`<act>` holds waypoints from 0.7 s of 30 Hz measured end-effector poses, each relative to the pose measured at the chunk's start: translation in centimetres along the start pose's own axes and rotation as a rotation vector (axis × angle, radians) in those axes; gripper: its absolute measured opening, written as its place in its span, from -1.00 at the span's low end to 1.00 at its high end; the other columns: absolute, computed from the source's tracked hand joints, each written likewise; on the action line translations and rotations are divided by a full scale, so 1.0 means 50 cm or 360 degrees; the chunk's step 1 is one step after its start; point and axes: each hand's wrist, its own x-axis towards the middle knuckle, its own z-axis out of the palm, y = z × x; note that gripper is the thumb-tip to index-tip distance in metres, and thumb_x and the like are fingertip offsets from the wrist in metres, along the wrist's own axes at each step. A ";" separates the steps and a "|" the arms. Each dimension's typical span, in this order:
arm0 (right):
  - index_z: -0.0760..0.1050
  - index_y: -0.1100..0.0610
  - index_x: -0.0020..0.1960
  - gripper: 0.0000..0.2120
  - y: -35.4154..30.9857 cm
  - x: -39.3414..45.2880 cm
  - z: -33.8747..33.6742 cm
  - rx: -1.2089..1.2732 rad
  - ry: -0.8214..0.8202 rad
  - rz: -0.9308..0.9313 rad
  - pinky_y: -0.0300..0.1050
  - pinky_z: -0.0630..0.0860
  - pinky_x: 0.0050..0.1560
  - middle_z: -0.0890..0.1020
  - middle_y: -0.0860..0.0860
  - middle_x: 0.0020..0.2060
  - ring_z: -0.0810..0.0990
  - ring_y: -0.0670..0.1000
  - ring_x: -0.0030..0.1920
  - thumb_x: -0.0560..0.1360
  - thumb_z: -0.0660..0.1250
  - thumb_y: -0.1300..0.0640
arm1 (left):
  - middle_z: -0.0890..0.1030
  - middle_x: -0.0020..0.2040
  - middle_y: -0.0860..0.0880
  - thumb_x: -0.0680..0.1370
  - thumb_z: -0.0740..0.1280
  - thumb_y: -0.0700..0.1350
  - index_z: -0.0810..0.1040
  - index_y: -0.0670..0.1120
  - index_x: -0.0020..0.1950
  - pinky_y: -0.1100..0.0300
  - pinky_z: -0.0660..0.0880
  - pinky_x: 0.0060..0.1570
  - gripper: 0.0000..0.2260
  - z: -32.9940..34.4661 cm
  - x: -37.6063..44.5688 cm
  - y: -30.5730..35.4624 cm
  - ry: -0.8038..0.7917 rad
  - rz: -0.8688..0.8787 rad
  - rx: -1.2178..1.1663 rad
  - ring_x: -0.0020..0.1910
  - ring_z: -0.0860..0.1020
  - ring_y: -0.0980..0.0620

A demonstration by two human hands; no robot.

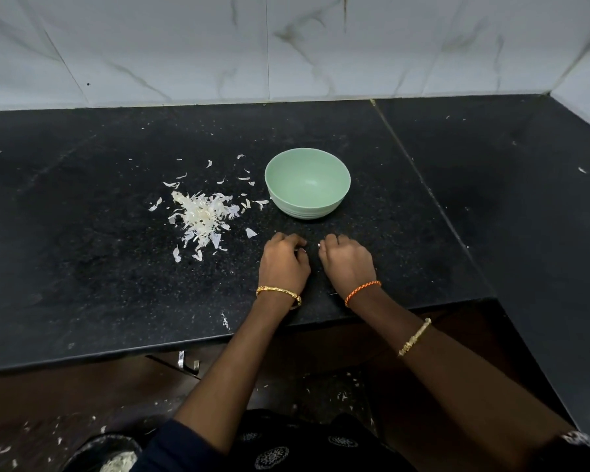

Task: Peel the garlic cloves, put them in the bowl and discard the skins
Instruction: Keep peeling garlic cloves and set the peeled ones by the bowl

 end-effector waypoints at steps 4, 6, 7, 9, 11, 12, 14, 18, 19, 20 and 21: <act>0.45 0.20 -0.37 -0.70 0.004 0.002 0.001 -0.0042 -0.0016 -0.0073 -0.24 0.32 -0.66 0.51 0.12 -0.54 0.50 0.09 -0.60 0.22 0.61 0.23 | 0.56 0.01 -0.13 0.51 0.28 -0.28 0.62 -0.17 0.06 0.33 0.31 -0.09 -0.81 -0.003 -0.003 0.001 0.0005 0.0017 -0.0046 -0.02 0.53 -0.07; 0.47 0.25 -0.31 -0.73 0.001 0.017 -0.016 -0.0016 -0.0044 0.0026 -0.16 0.36 -0.64 0.54 0.16 -0.52 0.54 0.16 -0.57 0.27 0.58 0.23 | 0.56 0.01 -0.13 0.51 0.29 -0.27 0.62 -0.16 0.06 0.29 0.34 -0.07 -0.81 -0.003 -0.001 0.002 -0.0004 0.0022 -0.0063 -0.03 0.53 -0.07; 0.50 0.30 -0.22 -0.79 0.003 0.029 -0.030 0.0069 -0.0087 0.0217 -0.07 0.44 -0.54 0.58 0.22 -0.44 0.59 0.25 -0.45 0.37 0.51 0.21 | 0.56 0.00 -0.13 0.51 0.29 -0.27 0.63 -0.16 0.06 0.28 0.35 -0.06 -0.81 -0.001 0.000 0.003 -0.0020 0.0038 -0.0079 -0.03 0.53 -0.06; 0.52 0.36 -0.05 -0.76 0.013 0.055 -0.047 0.0471 -0.0261 0.0786 0.05 0.50 -0.20 0.62 0.33 -0.18 0.61 0.33 -0.13 0.56 0.28 0.14 | 0.57 -0.02 -0.13 0.50 0.30 -0.28 0.64 -0.15 0.04 0.29 0.36 -0.05 -0.82 0.001 0.000 0.007 -0.0067 0.0090 -0.0119 -0.08 0.53 -0.04; 0.54 0.34 -0.13 -0.73 0.032 0.069 -0.064 0.1115 -0.0362 0.1351 -0.03 0.49 -0.19 0.62 0.29 -0.19 0.61 0.26 -0.16 0.54 0.26 0.13 | 0.57 -0.05 -0.11 0.50 0.31 -0.28 0.64 -0.14 0.03 0.33 0.37 -0.09 -0.83 0.002 0.003 0.009 -0.0119 0.0137 -0.0141 -0.17 0.49 0.04; 0.51 0.31 -0.21 -0.76 0.042 0.074 -0.072 0.1470 -0.0354 0.1613 -0.10 0.48 -0.35 0.60 0.23 -0.30 0.60 0.18 -0.31 0.53 0.27 0.15 | 0.57 -0.06 -0.10 0.50 0.32 -0.28 0.65 -0.14 0.03 0.35 0.38 -0.10 -0.83 0.001 0.005 0.008 -0.0142 0.0159 -0.0153 -0.21 0.46 0.08; 0.38 0.20 -0.31 -0.75 0.066 0.073 -0.075 0.2350 -0.0381 0.2014 -0.30 0.23 -0.67 0.45 0.07 -0.51 0.39 -0.04 -0.62 0.54 0.23 0.20 | 0.57 -0.07 -0.10 0.51 0.34 -0.27 0.65 -0.14 0.03 0.32 0.42 -0.11 -0.85 0.002 0.010 0.009 -0.0213 0.0194 -0.0161 -0.22 0.46 0.11; 0.27 0.13 -0.40 -0.68 0.097 0.052 -0.077 0.3695 -0.0403 0.2326 -0.35 0.11 -0.76 0.35 -0.04 -0.59 0.30 -0.14 -0.67 0.53 0.09 0.24 | 0.56 -0.03 -0.10 0.53 0.35 -0.18 0.65 -0.14 0.03 0.26 0.37 -0.13 -0.87 0.010 0.018 0.009 -0.0315 0.0294 0.0060 -0.09 0.51 0.00; 0.28 0.14 -0.40 -0.74 0.092 0.048 -0.080 0.3845 -0.0453 0.2316 -0.35 0.15 -0.74 0.36 -0.02 -0.56 0.33 -0.12 -0.65 0.46 0.10 0.27 | 0.56 -0.04 -0.10 0.53 0.34 -0.16 0.64 -0.14 0.00 0.23 0.38 -0.15 -0.88 0.011 0.019 0.009 -0.0293 0.0293 0.0114 -0.08 0.52 -0.03; 0.28 0.15 -0.39 -0.80 0.081 0.045 -0.086 0.3941 -0.0512 0.2296 -0.34 0.19 -0.73 0.37 -0.01 -0.53 0.35 -0.10 -0.63 0.40 0.10 0.28 | 0.55 -0.07 -0.10 0.53 0.32 -0.16 0.63 -0.15 -0.03 0.20 0.40 -0.17 -0.88 0.011 0.018 0.007 -0.0266 0.0269 0.0148 -0.09 0.52 -0.05; 0.28 0.16 -0.39 -0.82 0.067 0.047 -0.096 0.4000 -0.0554 0.2256 -0.33 0.20 -0.72 0.36 0.00 -0.52 0.36 -0.09 -0.62 0.37 0.11 0.29 | 0.54 -0.11 -0.09 0.52 0.32 -0.15 0.62 -0.16 -0.07 0.16 0.42 -0.19 -0.89 0.011 0.019 0.003 -0.0233 0.0237 0.0149 -0.12 0.52 -0.06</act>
